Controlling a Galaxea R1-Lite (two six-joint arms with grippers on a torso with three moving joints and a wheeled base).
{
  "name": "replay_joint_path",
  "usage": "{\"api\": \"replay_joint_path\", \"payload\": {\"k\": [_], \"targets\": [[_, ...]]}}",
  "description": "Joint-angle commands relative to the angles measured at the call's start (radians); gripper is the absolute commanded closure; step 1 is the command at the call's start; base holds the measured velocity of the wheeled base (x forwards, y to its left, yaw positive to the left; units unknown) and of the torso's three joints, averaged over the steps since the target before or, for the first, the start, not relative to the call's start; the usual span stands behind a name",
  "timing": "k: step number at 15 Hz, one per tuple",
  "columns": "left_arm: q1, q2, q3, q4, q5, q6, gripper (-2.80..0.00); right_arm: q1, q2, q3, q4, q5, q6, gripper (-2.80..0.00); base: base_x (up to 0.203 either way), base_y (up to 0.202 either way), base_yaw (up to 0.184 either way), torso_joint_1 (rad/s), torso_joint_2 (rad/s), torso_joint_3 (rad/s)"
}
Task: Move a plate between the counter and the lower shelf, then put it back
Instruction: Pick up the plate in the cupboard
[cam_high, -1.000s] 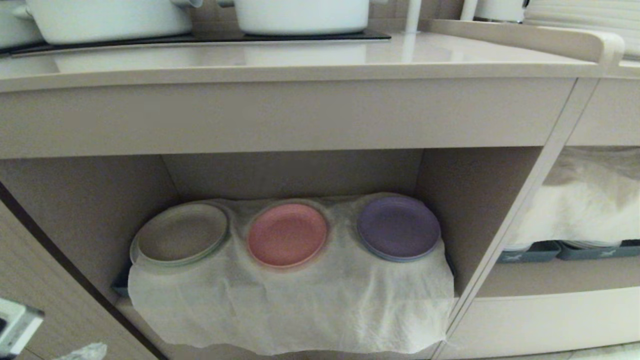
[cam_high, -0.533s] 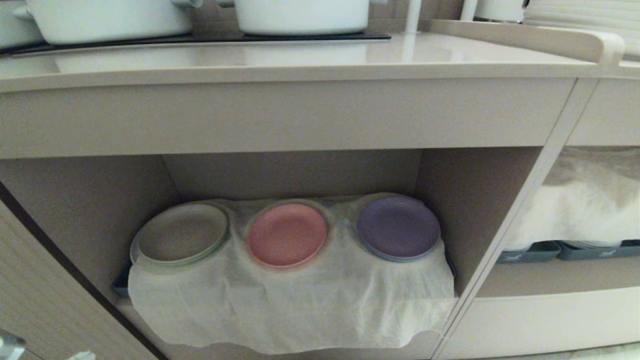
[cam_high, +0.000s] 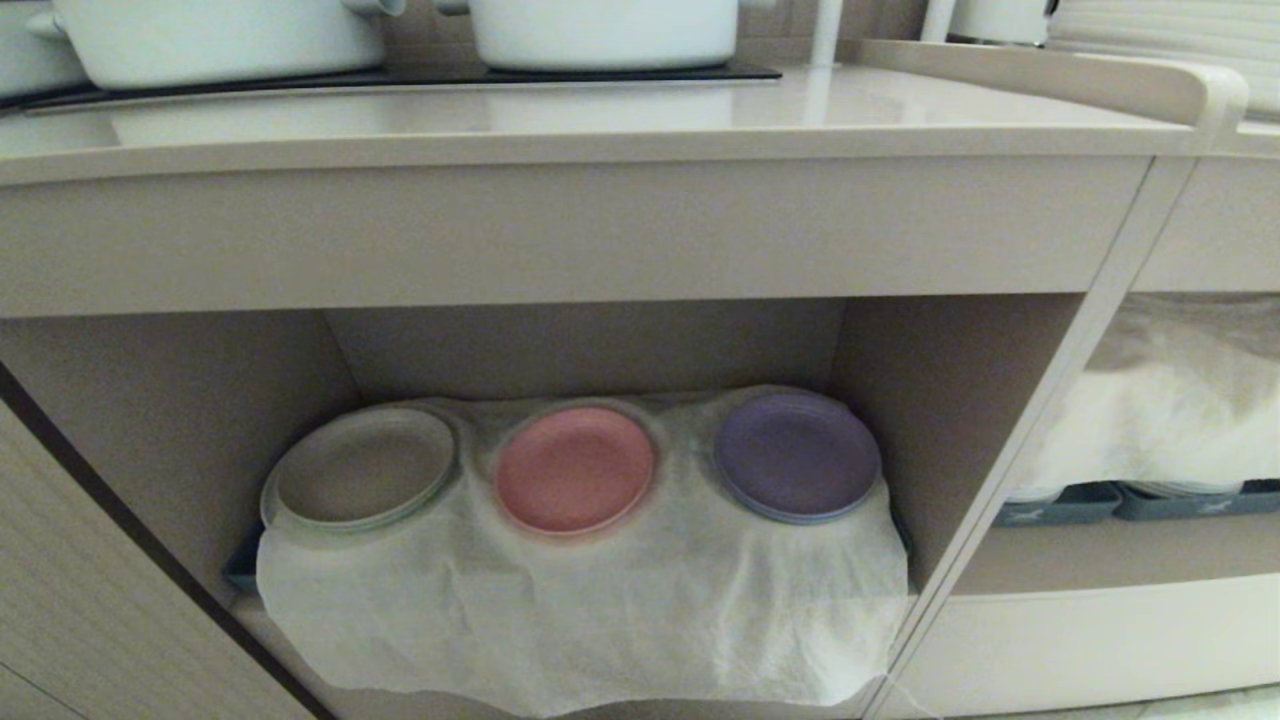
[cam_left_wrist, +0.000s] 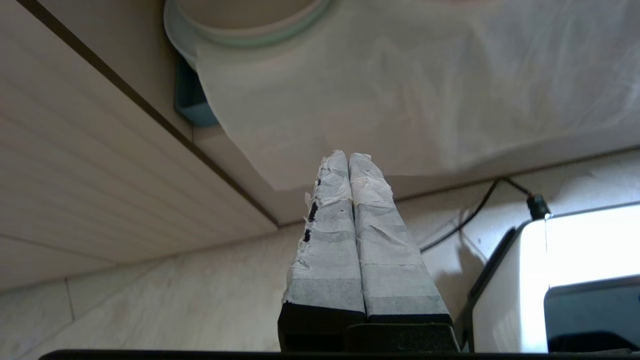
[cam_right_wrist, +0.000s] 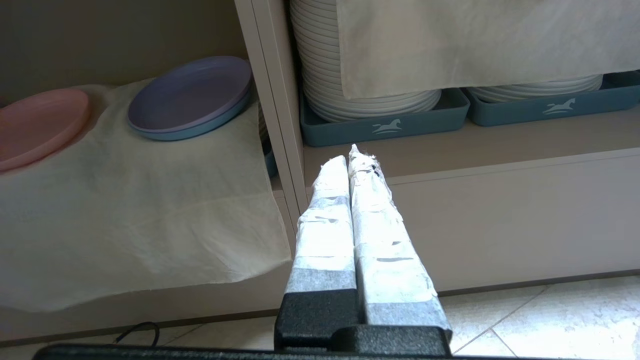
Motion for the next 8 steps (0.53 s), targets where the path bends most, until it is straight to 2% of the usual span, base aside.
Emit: {"api": "replay_joint_path", "payload": {"k": [1, 5, 8], "targets": [[-0.002, -0.07, 0.017, 0.0, -0.002, 0.001, 0.0, 0.0, 0.0, 0.0, 0.0, -0.001, 0.0, 0.0, 0.0, 0.0, 0.0, 0.0, 0.0, 0.0], [0.016, -0.173, 0.056, 0.001, -0.007, -0.007, 0.0, 0.0, 0.0, 0.0, 0.0, -0.001, 0.0, 0.0, 0.0, 0.0, 0.0, 0.0, 0.0, 0.0], [0.032, -0.271, 0.065, 0.003, -0.026, -0.054, 0.0, 0.0, 0.0, 0.0, 0.001, -0.001, 0.0, 0.0, 0.0, 0.0, 0.0, 0.0, 0.0, 0.0]]}}
